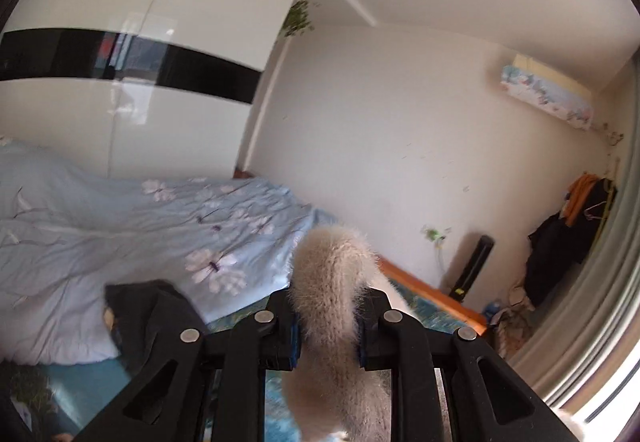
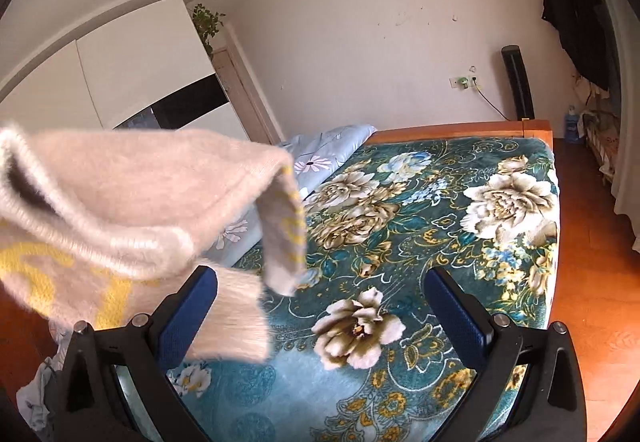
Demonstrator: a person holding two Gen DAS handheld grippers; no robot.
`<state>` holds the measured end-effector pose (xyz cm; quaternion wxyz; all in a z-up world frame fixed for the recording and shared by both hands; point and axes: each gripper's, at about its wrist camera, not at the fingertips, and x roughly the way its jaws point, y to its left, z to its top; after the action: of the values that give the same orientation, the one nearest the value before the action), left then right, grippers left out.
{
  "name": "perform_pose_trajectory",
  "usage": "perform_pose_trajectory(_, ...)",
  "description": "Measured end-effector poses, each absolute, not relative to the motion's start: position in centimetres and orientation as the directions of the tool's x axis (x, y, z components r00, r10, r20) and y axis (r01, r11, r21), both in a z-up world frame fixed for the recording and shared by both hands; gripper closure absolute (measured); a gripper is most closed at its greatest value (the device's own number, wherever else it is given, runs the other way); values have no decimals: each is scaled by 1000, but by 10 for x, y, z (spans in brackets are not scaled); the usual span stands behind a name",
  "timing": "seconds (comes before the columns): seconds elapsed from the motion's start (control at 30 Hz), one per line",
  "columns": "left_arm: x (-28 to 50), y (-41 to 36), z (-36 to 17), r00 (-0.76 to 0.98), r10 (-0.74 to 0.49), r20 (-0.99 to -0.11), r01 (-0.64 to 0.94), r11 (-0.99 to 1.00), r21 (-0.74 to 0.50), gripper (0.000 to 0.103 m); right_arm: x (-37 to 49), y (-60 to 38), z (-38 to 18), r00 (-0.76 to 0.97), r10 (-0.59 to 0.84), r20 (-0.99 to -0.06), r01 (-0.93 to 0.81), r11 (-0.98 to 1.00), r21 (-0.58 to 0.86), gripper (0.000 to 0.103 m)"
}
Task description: Fold clothes
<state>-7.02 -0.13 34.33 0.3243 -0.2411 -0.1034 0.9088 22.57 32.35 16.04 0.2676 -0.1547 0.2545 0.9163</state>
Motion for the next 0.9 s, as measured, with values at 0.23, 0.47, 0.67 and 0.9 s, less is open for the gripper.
perform_pose_trajectory(0.23, -113, -44, 99, -504, 369, -781, -183, -929, -321, 82, 207, 307, 121, -783, 307, -541, -548, -753, 364, 0)
perform_pose_trajectory(0.47, -76, -93, 19, -423, 358, -833, 2, -918, -396, 71, 183, 295, 102, -767, 213, -605, -495, -796, 349, 0)
perform_pose_trajectory(0.67, -47, -113, 35, -426, 383, -820, -74, -918, -391, 37, 136, 284, 63, -738, -2, -675, -409, -793, 450, 0)
perform_pose_trajectory(0.9, 25, -120, -7, -334, 339, -880, -175, -939, -296, 30, 91, 285, 12, -645, -143, -750, -396, -778, 488, 0)
